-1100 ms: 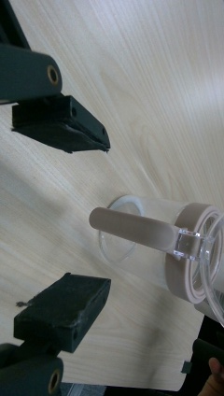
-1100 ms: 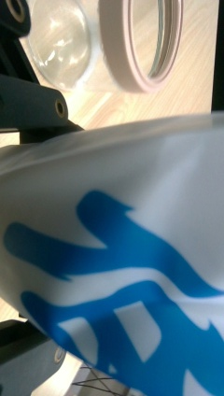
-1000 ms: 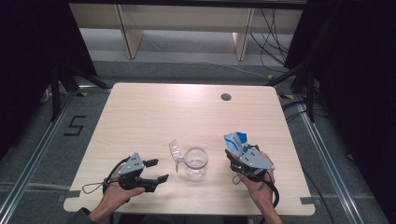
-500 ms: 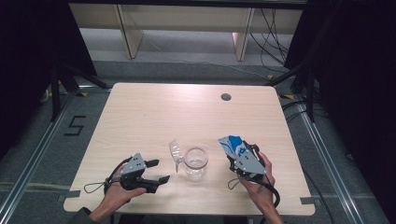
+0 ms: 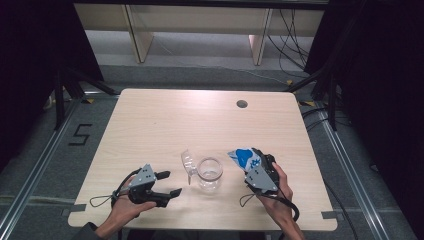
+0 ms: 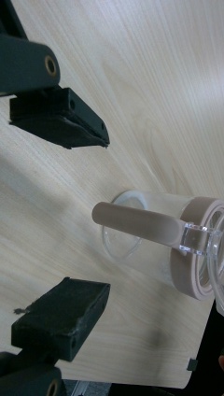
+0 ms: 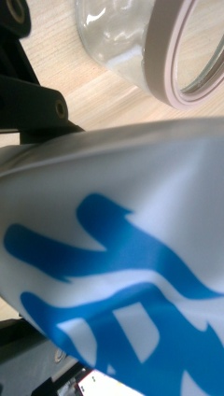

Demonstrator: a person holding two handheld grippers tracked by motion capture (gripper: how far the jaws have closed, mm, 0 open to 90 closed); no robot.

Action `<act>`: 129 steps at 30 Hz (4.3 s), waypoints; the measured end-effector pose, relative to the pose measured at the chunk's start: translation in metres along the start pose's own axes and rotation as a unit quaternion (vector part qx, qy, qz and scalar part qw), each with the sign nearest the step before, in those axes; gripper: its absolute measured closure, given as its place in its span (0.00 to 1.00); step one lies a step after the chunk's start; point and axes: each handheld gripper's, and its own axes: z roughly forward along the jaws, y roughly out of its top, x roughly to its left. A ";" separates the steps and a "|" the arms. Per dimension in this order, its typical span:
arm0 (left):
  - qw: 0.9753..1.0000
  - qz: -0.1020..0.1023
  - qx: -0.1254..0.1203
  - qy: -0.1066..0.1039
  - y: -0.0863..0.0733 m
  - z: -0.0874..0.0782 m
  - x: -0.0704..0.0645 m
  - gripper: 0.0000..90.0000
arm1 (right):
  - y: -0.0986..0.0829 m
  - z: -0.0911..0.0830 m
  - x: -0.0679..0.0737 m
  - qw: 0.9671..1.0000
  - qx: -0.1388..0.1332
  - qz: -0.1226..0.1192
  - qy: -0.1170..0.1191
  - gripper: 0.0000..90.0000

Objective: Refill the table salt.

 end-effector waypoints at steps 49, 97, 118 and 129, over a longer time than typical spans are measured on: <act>1.000 -0.002 0.005 0.001 -0.006 -0.012 -0.005 0.26 | 0.011 0.013 0.012 0.974 0.029 -0.222 -0.041 0.48; 1.000 0.015 0.012 -0.005 -0.005 -0.007 -0.007 0.26 | 0.012 0.025 0.020 0.935 0.041 -0.346 -0.074 0.50; 1.000 0.014 0.015 -0.001 -0.005 -0.006 -0.007 0.26 | 0.013 0.027 0.022 0.924 0.046 -0.370 -0.085 0.51; 1.000 0.018 0.015 -0.003 -0.005 -0.006 -0.007 0.26 | 0.013 0.027 0.025 0.918 0.052 -0.383 -0.093 0.52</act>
